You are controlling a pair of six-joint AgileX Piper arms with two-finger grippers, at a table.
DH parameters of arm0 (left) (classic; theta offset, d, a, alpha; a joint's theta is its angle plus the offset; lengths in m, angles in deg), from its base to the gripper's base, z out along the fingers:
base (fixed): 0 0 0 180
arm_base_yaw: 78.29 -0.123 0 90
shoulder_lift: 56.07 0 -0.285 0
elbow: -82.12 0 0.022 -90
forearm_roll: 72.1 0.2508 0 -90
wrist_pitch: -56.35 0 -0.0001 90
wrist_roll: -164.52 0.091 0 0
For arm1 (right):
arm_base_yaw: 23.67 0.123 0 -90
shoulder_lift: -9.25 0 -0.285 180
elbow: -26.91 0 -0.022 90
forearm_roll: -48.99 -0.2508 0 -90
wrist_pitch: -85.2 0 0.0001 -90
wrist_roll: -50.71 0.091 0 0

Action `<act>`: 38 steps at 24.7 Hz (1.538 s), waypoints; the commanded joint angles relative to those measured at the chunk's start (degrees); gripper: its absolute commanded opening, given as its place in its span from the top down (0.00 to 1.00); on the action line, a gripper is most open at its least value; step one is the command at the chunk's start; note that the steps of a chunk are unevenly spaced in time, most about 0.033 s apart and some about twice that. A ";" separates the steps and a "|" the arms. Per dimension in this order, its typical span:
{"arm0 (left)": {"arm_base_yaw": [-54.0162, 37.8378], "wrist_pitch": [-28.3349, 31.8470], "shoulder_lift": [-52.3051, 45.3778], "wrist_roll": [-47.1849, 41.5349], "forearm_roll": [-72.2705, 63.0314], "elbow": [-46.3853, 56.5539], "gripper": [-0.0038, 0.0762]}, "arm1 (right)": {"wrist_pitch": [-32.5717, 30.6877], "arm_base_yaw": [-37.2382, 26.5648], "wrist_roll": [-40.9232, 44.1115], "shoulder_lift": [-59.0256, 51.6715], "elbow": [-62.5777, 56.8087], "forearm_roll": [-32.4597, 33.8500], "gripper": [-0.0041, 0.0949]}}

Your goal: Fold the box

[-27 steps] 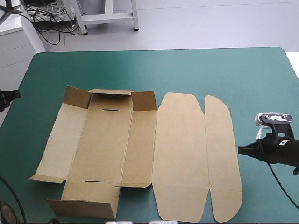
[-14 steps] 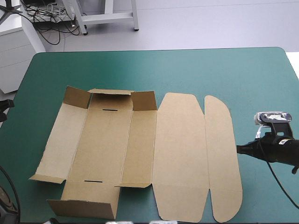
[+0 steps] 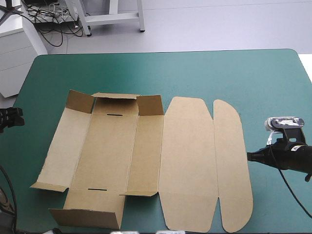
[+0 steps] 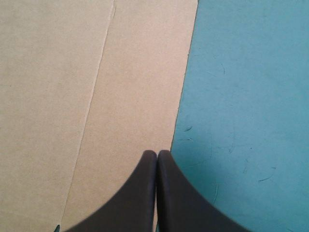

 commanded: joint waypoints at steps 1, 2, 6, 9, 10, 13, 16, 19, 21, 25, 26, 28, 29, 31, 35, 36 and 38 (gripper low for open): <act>0.51 -2.41 -0.88 -0.81 -2.75 -0.12 0.21 | 1.80 -0.26 -0.82 -0.64 1.23 0.61 0.98; 0.51 -2.41 -0.59 -0.81 -3.05 0.55 0.22 | 1.80 -0.26 -0.82 -0.64 1.23 0.87 0.98; 0.51 -2.41 -0.13 2.98 -4.28 3.92 0.22 | 1.80 -0.26 -0.82 -0.64 1.23 1.01 0.98; 0.51 -2.41 -0.13 8.05 -7.12 7.05 0.22 | 1.80 -0.26 -0.82 -0.64 1.23 1.01 0.98; 0.51 -2.51 -0.13 10.02 -8.39 8.31 0.22 | 1.80 -0.26 -0.82 -0.64 1.23 1.01 0.98; 0.51 -2.51 -0.13 13.82 -9.56 11.78 0.22 | 1.80 -0.26 -0.82 -0.64 1.23 1.01 0.98; 0.51 -2.51 -0.13 16.16 -8.79 14.86 0.22 | 2.07 -0.26 -0.82 -0.64 1.23 1.01 0.98; 0.51 -2.14 -0.13 19.36 -9.14 19.32 0.22 | 3.77 -0.26 -0.82 -0.64 1.23 0.90 0.98; 0.51 -0.35 -0.13 20.23 -9.18 22.92 0.22 | 4.01 -0.26 -0.82 -0.64 1.23 0.61 0.98; 0.51 3.02 -0.13 21.01 -9.18 27.93 0.22 | 3.78 -0.26 -0.82 -0.64 1.23 0.61 0.98; 0.51 3.07 -0.13 21.82 -9.56 28.80 0.22 | 3.57 -0.15 -0.82 -0.64 1.23 0.61 0.98; 0.51 2.30 -0.13 23.60 -10.79 29.76 0.22 | 3.45 0.06 -0.82 -0.64 1.23 0.52 0.98; 0.51 2.05 -0.13 25.28 -14.66 30.32 0.22 | 3.45 0.06 -0.82 -0.64 1.23 0.20 0.98; 0.63 0.59 -0.13 27.76 -20.02 31.31 0.22 | 2.96 0.06 -0.71 -0.64 1.23 0.20 0.98; 3.02 -1.83 -0.13 28.14 -21.16 32.23 0.23 | 2.84 0.06 -0.71 -0.64 1.23 -0.87 0.98; 4.12 -1.95 -0.13 28.14 -21.16 32.23 0.24 | 2.84 0.06 -0.71 -0.64 1.23 -1.31 0.98; 5.69 -1.95 -0.13 28.14 -21.16 32.23 0.26 | 2.60 0.06 -0.71 -0.64 1.23 -1.33 0.98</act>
